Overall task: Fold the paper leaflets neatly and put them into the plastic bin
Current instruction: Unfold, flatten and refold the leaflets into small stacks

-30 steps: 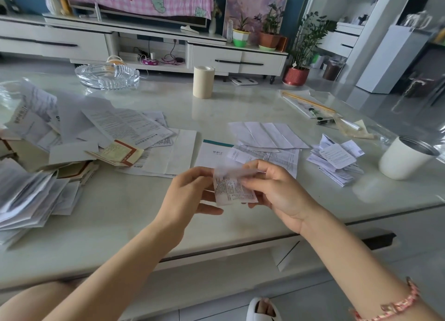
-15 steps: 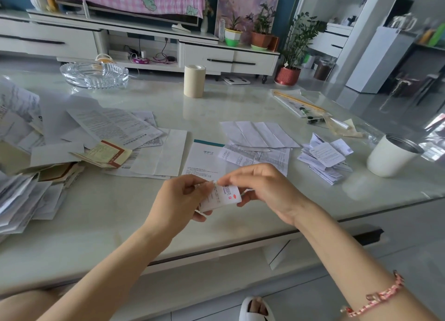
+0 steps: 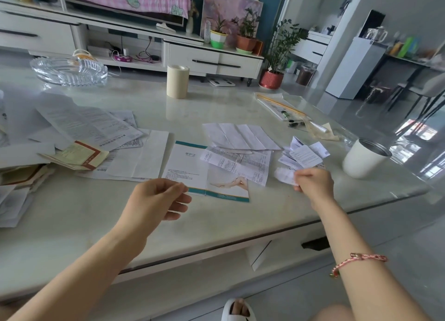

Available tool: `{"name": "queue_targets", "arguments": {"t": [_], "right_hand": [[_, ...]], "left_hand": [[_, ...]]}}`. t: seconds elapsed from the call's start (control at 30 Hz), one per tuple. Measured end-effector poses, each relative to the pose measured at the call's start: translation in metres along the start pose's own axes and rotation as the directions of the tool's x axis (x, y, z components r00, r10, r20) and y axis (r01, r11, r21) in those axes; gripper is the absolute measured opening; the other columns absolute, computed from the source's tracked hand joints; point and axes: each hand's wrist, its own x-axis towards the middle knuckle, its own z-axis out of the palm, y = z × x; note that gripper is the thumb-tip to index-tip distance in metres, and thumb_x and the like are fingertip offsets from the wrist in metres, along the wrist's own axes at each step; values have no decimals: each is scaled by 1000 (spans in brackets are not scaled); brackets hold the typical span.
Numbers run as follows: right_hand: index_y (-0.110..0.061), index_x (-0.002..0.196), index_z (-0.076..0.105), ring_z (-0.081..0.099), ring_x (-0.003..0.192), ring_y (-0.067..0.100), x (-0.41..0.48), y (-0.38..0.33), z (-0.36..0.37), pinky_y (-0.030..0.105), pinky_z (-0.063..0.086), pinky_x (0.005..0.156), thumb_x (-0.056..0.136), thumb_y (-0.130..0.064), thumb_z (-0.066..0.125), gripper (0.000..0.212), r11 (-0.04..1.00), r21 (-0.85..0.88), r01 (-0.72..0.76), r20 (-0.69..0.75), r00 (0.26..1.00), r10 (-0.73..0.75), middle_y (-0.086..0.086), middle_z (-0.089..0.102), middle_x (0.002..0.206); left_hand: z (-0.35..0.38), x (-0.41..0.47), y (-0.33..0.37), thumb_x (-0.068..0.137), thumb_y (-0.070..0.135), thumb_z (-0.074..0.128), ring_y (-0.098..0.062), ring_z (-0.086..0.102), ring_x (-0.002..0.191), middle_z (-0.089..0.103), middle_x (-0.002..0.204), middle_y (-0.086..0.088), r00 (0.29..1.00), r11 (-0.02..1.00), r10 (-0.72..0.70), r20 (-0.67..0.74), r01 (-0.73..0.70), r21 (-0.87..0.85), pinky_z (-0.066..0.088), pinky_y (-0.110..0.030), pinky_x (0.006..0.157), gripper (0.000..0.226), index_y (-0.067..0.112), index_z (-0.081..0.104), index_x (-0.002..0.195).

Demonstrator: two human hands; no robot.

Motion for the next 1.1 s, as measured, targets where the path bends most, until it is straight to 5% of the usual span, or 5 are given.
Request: {"name": "queue_targets", "arguments": {"t": [0.23, 0.37, 0.57, 0.9, 1.1], "right_hand": [[-6, 97, 69, 52, 105, 38, -3, 4, 2, 36, 45, 79, 81, -4, 60, 19, 899, -429, 89, -60, 990, -127, 18, 53, 118], [-7, 99, 67, 50, 107, 35, -11, -19, 9, 36, 42, 80, 84, -2, 52, 22, 906, -389, 169, -125, 964, -233, 20, 54, 115], [-4, 113, 62, 46, 114, 27, -27, -61, 59, 29, 35, 91, 94, -10, 46, 25, 751, -351, 560, 243, 829, -504, 12, 54, 121], [5, 114, 58, 26, 139, 25, -22, -82, 119, 34, 22, 111, 99, -16, 29, 39, 618, -496, 611, 544, 773, -327, 8, 12, 158], [-3, 123, 52, 36, 125, 26, -24, -85, 124, 38, 26, 103, 98, -22, 29, 39, 516, -593, 618, 533, 782, -323, 6, 43, 139]], "left_hand": [[4, 0, 0, 93, 9, 52, -12, 62, 59, 70, 69, -3, 999, 999, -41, 22, 40, 14, 49, -22, 59, 18, 8, 66, 81], [4, -1, 1, 94, 8, 50, -14, 62, 61, 70, 68, -2, 999, 999, -49, 19, 49, 6, 49, -23, 60, 19, 7, 65, 82], [1, 1, 5, 94, 7, 49, -15, 63, 62, 71, 67, -2, 998, 999, -49, 32, 49, -12, 50, -26, 65, 21, 8, 66, 82], [-13, 12, 11, 94, 7, 47, -14, 64, 64, 72, 70, -3, 999, 995, -40, -25, 38, -89, 51, -29, 69, 22, 8, 67, 84], [-15, 9, 15, 93, 7, 48, -14, 64, 63, 72, 69, -3, 999, 994, -45, -9, 44, -99, 50, -27, 67, 22, 9, 67, 82]]}}
